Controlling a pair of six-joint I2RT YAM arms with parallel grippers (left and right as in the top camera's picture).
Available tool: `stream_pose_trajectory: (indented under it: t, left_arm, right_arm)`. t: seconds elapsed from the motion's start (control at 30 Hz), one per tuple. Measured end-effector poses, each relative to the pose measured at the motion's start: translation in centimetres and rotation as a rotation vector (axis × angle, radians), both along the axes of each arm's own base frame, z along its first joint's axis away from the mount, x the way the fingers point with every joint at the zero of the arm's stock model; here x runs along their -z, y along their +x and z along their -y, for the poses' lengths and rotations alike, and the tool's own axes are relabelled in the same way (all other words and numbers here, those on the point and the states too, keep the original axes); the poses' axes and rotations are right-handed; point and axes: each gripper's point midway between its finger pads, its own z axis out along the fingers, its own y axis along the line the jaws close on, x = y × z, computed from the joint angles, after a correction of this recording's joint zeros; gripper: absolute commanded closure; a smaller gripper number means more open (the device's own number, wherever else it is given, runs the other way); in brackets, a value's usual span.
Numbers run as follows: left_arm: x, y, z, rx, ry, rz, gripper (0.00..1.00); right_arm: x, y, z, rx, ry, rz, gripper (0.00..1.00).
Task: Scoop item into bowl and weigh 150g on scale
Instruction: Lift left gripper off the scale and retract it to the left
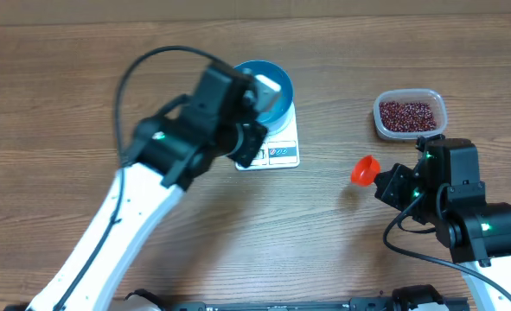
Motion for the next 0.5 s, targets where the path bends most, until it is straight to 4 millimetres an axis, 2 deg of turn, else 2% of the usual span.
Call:
stream_pose_trajectory:
  t: [0.1,0.2,0.33,0.5]
  left_arm:
    - [-0.1,-0.6,-2.5,-0.048,0.018,-0.028,0.95]
    - [0.7,-1.8,-3.8,-0.027,0.053,-0.088,0.96]
    - [1.3,-3.3,-3.9,0.106,0.095,-0.113,0.95]
    - [1.3,-2.6,-3.5,0.199,0.104,-0.054,0.94]
  right_arm:
    - [0.0,0.0,0.0,-0.003,-0.001,0.001,0.96]
    - [0.0,0.0,0.0,-0.005,-0.003,0.002,0.96]
    - [0.0,0.0,0.0,-0.006,-0.003,0.002,0.96]
    - [0.0,0.0,0.0,-0.006,-0.003,0.002,0.96]
